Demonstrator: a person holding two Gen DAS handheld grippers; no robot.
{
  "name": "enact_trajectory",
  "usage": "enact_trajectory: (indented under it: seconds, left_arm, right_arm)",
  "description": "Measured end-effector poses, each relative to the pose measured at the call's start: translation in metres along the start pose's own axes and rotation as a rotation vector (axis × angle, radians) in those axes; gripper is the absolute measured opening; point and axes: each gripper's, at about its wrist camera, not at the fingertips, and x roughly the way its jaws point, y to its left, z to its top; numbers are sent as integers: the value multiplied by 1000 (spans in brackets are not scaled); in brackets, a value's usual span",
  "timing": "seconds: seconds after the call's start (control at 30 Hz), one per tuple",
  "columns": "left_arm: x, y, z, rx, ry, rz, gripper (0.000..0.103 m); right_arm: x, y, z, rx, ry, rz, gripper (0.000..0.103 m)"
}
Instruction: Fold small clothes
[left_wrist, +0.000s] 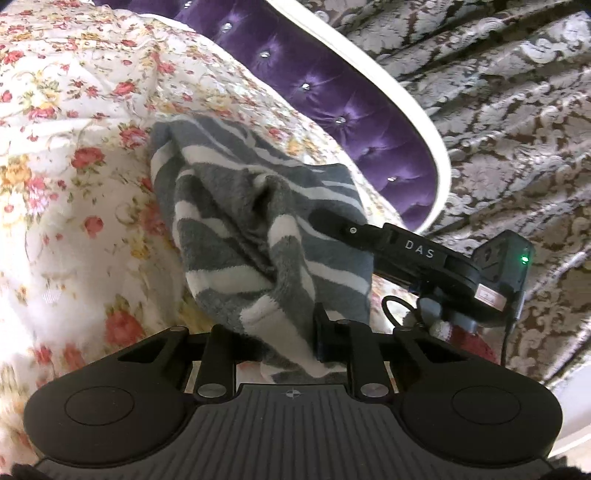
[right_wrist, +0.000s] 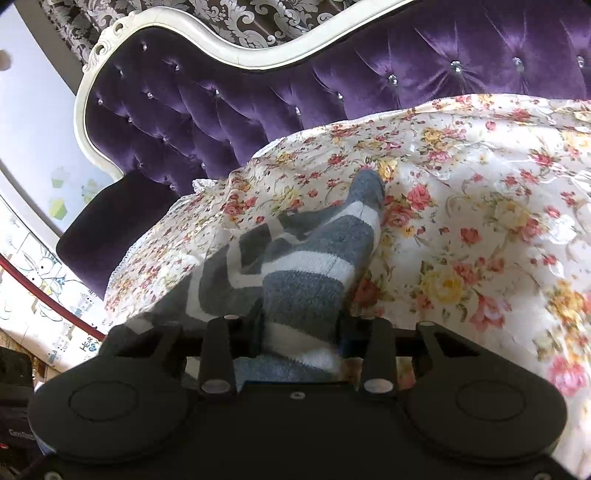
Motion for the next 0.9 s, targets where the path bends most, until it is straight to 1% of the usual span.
enact_trajectory:
  seconds: [0.17,0.33,0.47,0.57,0.73,0.77,0.83,0.87,0.9]
  left_arm:
    - [-19,-27,-29,7,10,-42,21]
    - [-40,-60,-66,43,41,-47,21]
    - [-58,-82,-102,87,59,-20,21]
    - [-71,-90,-130,105,67,-1,21]
    - [-80,-89,-176,131,86,95,22]
    - [-79,-86,-185,132,89,132,22]
    - [-81,-77,-199,125,77,187,23]
    - [-84,-73,-202,114,70,200,26]
    - [-87,-70,-205,102,58,208,26]
  right_arm:
    - [-35,11,-15,2,36,-7,46]
    - [-76,18,-46,6,72,-16,46]
    - [-103,23,-74,7,98,-5,46]
    - [-120,31,-96,-25,107,2,47]
    - [-139,43,-134,-98,107,-18,51]
    - [-141,42,-140,-102,104,-32,51]
    - [-147,39,-152,-114,81,-70,53]
    - [-150,38,-155,-112,67,-83,53]
    - [-154,36,-158,-101,48,-90,53]
